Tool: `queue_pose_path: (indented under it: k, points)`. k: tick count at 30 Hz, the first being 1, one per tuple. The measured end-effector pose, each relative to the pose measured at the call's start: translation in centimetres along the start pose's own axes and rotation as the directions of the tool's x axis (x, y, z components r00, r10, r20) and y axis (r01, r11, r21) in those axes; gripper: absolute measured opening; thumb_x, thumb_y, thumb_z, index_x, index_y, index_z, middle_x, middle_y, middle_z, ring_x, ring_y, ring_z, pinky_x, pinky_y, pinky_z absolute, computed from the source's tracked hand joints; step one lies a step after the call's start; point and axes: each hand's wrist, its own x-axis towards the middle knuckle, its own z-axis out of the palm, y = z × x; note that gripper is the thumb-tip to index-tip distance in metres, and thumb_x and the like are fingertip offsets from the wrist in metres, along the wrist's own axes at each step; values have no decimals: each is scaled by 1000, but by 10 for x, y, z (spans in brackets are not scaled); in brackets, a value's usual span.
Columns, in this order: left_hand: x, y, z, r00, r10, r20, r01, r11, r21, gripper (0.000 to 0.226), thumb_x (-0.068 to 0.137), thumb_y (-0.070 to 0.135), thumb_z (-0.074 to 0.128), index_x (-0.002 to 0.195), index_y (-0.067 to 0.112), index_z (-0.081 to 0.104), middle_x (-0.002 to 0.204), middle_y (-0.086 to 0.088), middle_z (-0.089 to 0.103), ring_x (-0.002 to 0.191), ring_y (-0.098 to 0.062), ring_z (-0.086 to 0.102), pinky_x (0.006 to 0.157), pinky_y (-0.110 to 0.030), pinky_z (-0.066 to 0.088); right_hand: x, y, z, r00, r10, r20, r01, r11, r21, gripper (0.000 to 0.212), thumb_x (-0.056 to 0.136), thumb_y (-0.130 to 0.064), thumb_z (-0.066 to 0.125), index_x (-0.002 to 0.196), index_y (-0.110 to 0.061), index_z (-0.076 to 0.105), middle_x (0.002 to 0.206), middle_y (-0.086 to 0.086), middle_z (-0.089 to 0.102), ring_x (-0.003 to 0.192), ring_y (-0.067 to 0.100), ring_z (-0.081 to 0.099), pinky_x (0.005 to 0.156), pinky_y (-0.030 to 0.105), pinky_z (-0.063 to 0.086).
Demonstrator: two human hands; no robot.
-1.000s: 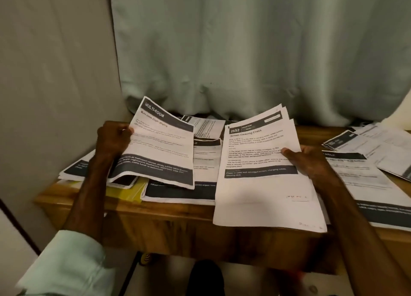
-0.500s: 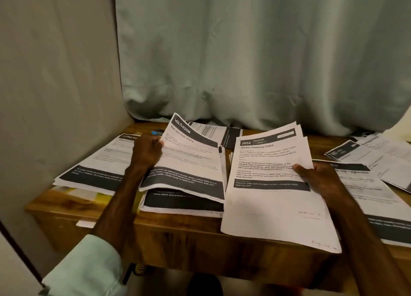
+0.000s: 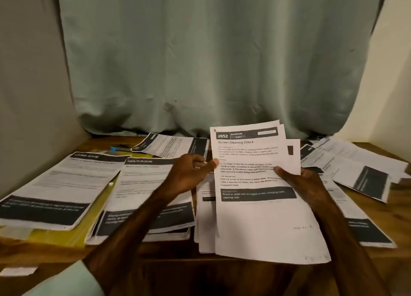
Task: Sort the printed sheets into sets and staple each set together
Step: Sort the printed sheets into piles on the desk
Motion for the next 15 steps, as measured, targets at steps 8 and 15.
queue_pose_path:
  k: [8, 15]
  points:
    - [46, 52, 65, 992, 78, 103, -39, 939, -341, 28, 91, 16, 77, 117, 6, 73, 111, -9, 77, 85, -13, 77, 67, -24, 62, 17, -3, -56, 999, 2, -36, 1, 997, 79, 27, 85, -38, 81, 103, -19, 73, 85, 4, 80, 72, 24, 78, 55, 30, 60]
    - [84, 72, 105, 988, 105, 111, -58, 928, -367, 21, 93, 16, 75, 111, 6, 74, 99, -3, 79, 78, -10, 77, 60, -20, 58, 76, 9, -103, 997, 33, 71, -55, 942, 330, 33, 97, -30, 67, 127, -15, 66, 120, 18, 73, 108, 47, 69, 99, 71, 47]
